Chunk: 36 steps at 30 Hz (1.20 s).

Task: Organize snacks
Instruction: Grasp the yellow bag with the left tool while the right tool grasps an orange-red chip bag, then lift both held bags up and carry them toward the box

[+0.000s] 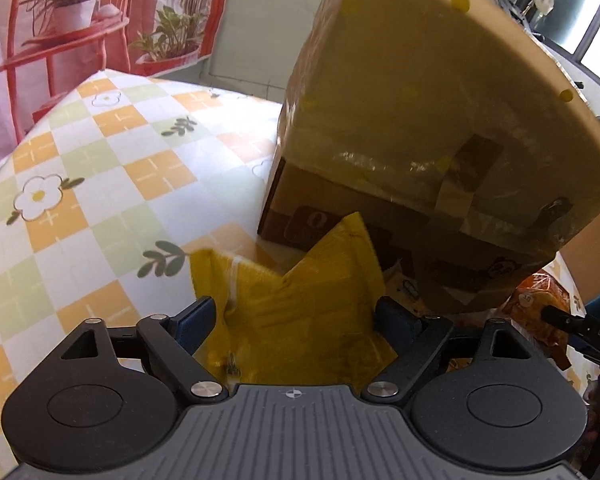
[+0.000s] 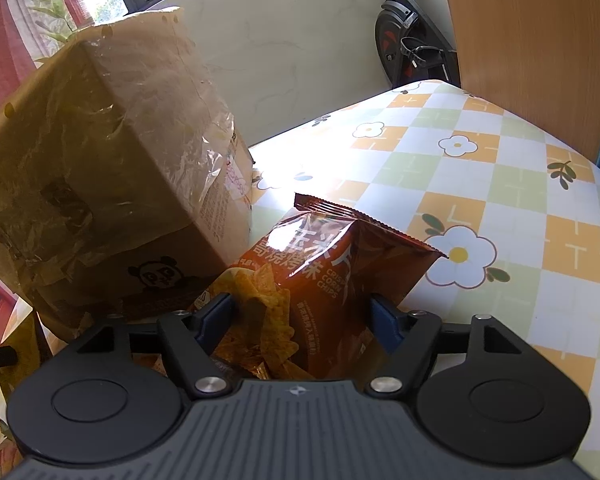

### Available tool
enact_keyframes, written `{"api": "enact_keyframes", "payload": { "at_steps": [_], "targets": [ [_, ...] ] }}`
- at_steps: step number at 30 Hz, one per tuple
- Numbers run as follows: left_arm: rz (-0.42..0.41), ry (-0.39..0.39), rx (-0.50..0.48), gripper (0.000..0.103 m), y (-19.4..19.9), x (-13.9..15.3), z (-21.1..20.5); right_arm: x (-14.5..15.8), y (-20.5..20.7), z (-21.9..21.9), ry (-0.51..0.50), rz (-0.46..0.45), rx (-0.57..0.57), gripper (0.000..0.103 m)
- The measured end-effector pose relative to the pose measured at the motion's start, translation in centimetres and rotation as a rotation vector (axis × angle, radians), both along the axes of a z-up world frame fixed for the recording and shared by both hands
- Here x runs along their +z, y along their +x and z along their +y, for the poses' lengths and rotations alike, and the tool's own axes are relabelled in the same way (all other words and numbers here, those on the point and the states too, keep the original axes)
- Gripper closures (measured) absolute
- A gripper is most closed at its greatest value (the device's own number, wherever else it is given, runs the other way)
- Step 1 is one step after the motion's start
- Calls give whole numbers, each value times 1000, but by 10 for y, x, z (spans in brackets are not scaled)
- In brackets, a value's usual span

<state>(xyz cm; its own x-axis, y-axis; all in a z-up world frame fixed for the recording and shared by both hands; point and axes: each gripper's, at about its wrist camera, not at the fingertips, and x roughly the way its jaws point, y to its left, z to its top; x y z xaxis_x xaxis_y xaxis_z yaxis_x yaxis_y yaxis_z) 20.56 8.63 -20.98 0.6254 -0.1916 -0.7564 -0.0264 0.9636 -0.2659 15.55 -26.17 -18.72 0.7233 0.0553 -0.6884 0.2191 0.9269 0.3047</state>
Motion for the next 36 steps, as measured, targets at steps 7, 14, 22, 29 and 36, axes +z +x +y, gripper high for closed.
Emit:
{"api": "enact_keyframes", "payload": {
  "at_steps": [7,14,22,29,36],
  "targets": [
    [-5,-18,-9,11,2,-7,1,0,0,-1,3,-1,0,29],
    [-44,11,-35,24,-8,-1,1,3,1,0,10,-4,8,26],
    [-80,2,-3,24,-23,8,13,2,7,-8,78,1,-46,19],
    [-88,2,21,24,-29,10,12,-2,15,-12,107,-8,-102,19],
    [-109,0,27,24,-31,15,13,4,3,-15,92,-55,-111,45]
  ]
}}
